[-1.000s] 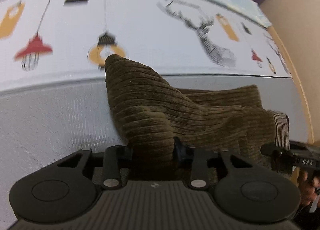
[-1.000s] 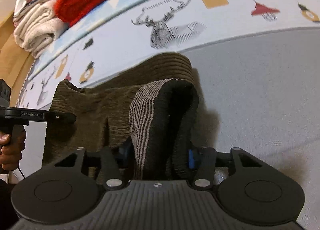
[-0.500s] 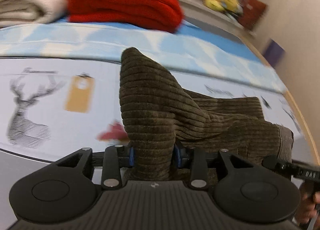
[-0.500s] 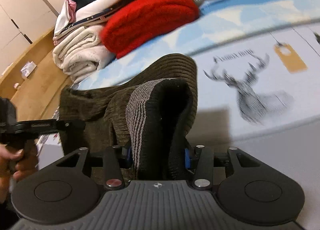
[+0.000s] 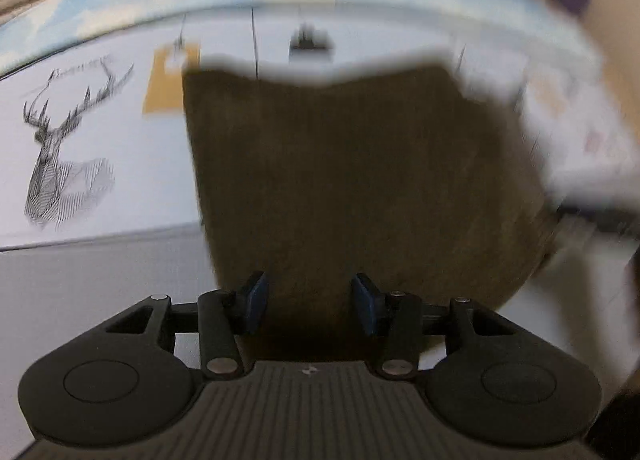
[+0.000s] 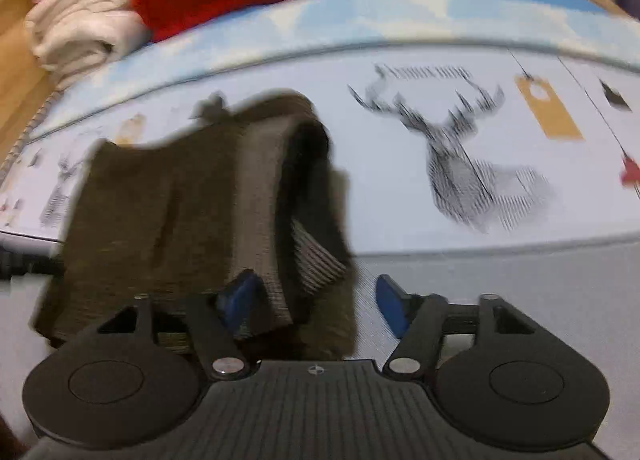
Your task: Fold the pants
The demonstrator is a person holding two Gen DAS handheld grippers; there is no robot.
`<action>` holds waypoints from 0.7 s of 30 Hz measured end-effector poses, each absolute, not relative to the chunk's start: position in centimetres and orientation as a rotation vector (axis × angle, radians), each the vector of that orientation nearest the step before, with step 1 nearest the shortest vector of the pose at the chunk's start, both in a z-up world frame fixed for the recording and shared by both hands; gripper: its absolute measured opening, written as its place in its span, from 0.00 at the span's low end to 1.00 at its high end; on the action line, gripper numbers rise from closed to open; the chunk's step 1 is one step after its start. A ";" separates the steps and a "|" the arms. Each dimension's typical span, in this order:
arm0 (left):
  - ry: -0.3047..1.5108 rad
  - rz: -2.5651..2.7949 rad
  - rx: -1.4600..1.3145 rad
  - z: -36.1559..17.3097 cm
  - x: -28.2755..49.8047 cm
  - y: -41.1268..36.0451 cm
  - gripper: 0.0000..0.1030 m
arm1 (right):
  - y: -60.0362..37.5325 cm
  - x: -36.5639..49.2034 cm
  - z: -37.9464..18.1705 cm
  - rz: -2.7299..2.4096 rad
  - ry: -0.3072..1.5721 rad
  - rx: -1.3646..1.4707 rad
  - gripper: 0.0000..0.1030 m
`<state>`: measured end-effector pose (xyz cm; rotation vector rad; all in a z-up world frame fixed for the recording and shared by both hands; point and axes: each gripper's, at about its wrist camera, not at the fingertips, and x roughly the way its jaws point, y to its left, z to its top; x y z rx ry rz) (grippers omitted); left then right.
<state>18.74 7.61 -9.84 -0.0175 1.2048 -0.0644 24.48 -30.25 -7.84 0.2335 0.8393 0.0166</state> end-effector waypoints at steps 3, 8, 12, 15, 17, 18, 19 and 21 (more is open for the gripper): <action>1.181 0.046 -0.137 -10.1 17.9 9.0 0.86 | -31.3 24.5 -8.5 0.016 0.843 0.389 0.76; 1.242 0.075 -0.480 -12.6 16.2 12.7 0.74 | -32.0 24.9 -10.7 0.073 0.877 0.556 0.83; 1.208 0.018 -0.534 -12.3 15.6 13.7 0.45 | -31.3 24.6 -10.8 0.098 0.861 0.567 0.59; 1.165 0.007 -0.513 -10.8 15.6 14.8 0.37 | -30.6 23.3 -9.6 0.099 0.852 0.592 0.49; 1.165 0.004 -0.428 -10.1 15.6 14.5 0.37 | -29.9 22.3 -9.5 0.117 0.890 0.609 0.48; 1.174 -0.001 -0.396 -10.2 15.8 14.4 0.38 | -29.5 21.9 -9.7 0.118 0.903 0.598 0.48; 1.181 -0.004 -0.375 -10.3 15.7 14.1 0.41 | -29.1 21.5 -9.8 0.114 0.913 0.583 0.48; 1.177 0.004 -0.361 -10.0 15.6 13.7 0.45 | -28.8 21.1 -9.6 0.113 0.907 0.545 0.50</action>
